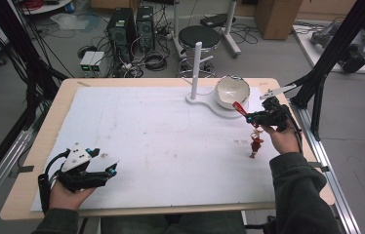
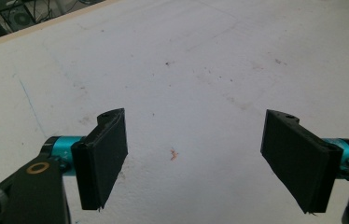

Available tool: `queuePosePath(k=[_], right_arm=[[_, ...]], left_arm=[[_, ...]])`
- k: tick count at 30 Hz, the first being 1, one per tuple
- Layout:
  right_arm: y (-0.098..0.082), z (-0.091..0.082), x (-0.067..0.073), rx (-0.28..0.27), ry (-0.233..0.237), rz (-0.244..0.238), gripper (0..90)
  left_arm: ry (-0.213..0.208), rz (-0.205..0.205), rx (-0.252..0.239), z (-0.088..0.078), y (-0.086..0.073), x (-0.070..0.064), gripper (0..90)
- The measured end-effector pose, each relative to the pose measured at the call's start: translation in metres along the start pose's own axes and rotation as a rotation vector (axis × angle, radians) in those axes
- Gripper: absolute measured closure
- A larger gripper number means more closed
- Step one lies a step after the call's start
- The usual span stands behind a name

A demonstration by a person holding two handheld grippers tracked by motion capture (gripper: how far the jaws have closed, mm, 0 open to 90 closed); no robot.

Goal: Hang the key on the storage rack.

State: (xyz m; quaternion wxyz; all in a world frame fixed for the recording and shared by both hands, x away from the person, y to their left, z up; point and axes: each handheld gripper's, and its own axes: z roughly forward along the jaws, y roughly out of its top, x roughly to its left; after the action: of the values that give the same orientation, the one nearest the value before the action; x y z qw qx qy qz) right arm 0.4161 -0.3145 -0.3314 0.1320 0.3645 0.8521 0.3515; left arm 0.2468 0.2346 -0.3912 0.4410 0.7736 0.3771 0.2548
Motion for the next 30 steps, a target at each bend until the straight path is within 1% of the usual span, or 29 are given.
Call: queuePosePath(k=[7,17,22,30], right_arm=[[0.009,0.002,0.004,0.003,0.008,-0.013,86.9],[0.023,0.0,0.009,-0.018,0.006,-0.041,87.0],[0.034,0.001,0.013,-0.028,-0.002,-0.063,87.0],[0.053,0.008,0.021,-0.036,-0.002,-0.078,87.0]], left_arm=[[-0.001,0.003,0.002,0.0,0.0,0.0,23.1],[-0.002,0.002,0.001,0.0,0.0,0.001,23.1],[-0.002,0.002,0.002,-0.001,0.0,0.001,23.1],[0.002,0.0,-0.007,-0.001,0.001,0.0,23.1]])
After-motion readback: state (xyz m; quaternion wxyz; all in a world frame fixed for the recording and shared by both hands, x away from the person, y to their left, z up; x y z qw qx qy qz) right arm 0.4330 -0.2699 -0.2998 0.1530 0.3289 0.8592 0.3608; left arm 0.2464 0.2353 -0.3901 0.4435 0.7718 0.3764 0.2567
